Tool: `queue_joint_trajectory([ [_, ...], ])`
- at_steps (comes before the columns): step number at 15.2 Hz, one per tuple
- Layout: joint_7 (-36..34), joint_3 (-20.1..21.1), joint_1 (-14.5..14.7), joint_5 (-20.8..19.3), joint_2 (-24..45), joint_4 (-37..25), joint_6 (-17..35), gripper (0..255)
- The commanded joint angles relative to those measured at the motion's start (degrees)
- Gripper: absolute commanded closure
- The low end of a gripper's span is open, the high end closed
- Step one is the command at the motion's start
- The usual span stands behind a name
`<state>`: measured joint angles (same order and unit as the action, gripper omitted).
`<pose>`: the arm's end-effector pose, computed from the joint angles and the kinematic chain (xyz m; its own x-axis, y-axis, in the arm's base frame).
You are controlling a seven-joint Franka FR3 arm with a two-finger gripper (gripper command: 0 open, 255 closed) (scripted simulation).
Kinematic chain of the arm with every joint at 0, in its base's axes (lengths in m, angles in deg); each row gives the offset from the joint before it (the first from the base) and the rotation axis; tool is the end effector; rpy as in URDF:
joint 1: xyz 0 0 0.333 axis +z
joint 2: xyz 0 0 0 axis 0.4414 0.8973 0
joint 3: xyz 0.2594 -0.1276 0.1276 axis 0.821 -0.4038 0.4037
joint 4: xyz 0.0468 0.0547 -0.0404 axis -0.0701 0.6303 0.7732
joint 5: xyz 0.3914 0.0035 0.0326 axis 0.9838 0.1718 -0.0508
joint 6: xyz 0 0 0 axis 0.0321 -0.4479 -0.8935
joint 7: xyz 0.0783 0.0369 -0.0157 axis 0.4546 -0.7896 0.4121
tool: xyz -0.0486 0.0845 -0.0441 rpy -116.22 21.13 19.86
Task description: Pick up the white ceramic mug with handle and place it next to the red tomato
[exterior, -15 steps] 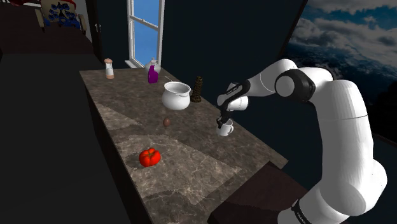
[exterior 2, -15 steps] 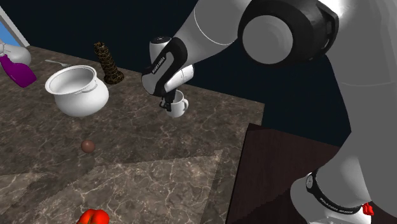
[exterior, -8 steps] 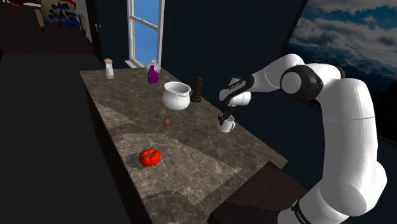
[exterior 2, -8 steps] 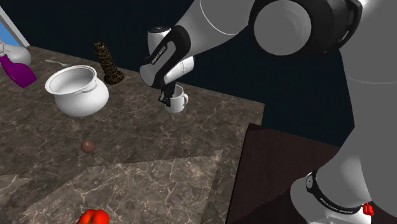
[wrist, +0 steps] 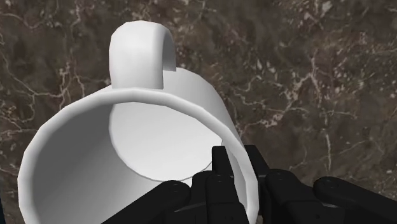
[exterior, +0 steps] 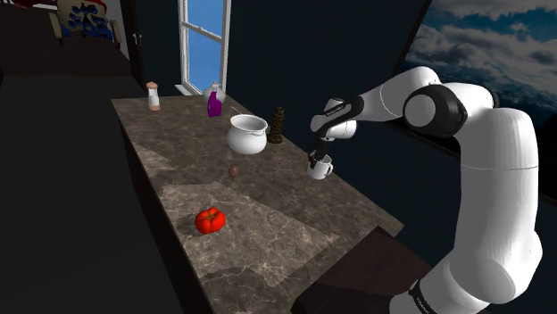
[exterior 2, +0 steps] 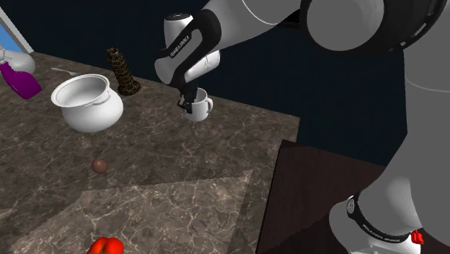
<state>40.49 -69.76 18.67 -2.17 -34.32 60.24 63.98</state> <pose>0.6187 -0.2083 0.2389 0.9979 0.0539 0.0361 0.0540 -0.9985 -0.0019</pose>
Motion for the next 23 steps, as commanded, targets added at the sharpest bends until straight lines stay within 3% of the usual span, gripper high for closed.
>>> queue_joint_trajectory([
  [1,-0.25,-0.22,0.18,-0.31,-0.98,-0.13,-1.10,255],
  [16,-1.74,-1.52,1.05,-2.50,-7.64,-2.18,-9.66,255],
  [23,-10.73,0.44,7.45,-3.89,-7.93,-2.02,-9.44,255],
])
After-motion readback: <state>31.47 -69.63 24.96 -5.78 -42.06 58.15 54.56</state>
